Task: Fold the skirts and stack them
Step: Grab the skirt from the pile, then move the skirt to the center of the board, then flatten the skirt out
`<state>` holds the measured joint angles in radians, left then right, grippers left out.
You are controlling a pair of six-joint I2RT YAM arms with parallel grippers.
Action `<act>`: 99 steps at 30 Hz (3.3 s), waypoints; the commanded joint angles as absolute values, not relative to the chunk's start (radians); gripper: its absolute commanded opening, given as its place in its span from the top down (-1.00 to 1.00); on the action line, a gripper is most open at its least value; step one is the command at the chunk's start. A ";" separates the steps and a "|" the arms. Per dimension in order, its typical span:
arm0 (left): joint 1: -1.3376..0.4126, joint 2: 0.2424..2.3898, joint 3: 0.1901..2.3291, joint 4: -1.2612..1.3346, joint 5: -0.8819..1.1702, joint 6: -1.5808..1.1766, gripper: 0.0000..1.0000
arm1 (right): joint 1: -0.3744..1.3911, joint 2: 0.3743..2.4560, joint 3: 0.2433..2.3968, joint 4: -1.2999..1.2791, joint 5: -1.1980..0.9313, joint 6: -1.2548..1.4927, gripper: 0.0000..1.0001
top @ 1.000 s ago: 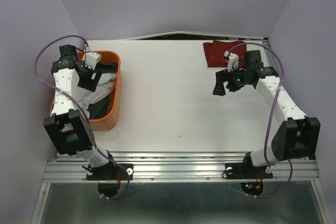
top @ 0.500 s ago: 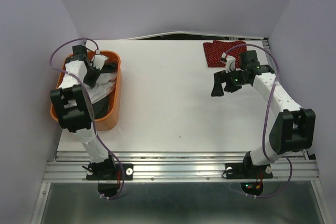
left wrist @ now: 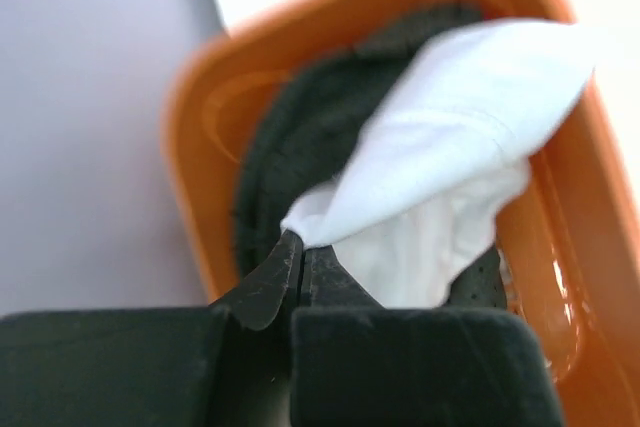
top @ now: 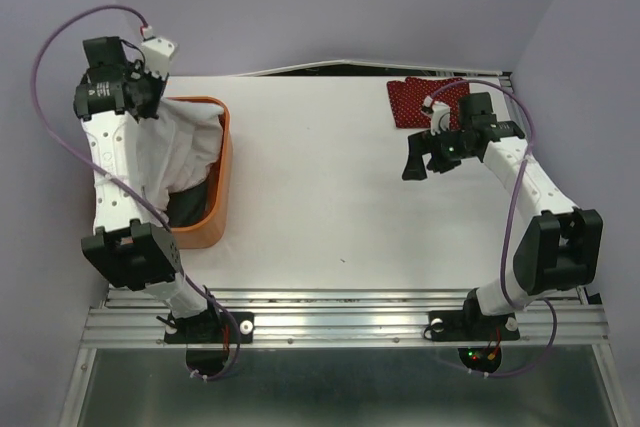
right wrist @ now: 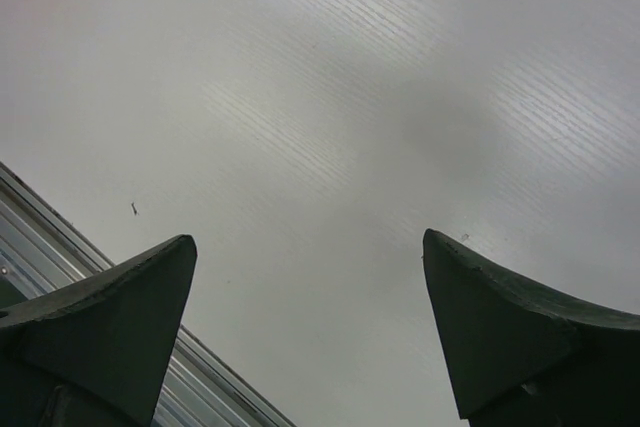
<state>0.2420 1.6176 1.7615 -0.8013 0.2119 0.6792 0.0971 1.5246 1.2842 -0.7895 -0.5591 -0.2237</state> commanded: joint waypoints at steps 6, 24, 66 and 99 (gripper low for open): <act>0.177 1.493 2.299 -0.888 0.504 0.480 1.00 | 0.089 1.468 1.400 -0.779 -0.543 -0.203 -1.00; -0.353 1.457 1.819 -0.566 0.939 0.342 1.00 | 0.069 1.421 1.384 -0.772 -0.436 -0.261 -1.00; -0.744 1.407 1.034 -0.241 0.256 1.098 -0.22 | 0.160 1.528 0.937 -0.603 -0.999 -0.069 -0.19; -0.810 1.428 0.982 -0.302 0.296 1.175 -0.13 | 0.388 1.789 0.911 -0.449 -0.900 -0.021 -0.07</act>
<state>-0.8032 1.4647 0.9874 -0.2668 0.2550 1.1667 0.3691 1.7523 0.8818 -0.4896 -0.9302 -0.0216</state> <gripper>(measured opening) 0.564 0.542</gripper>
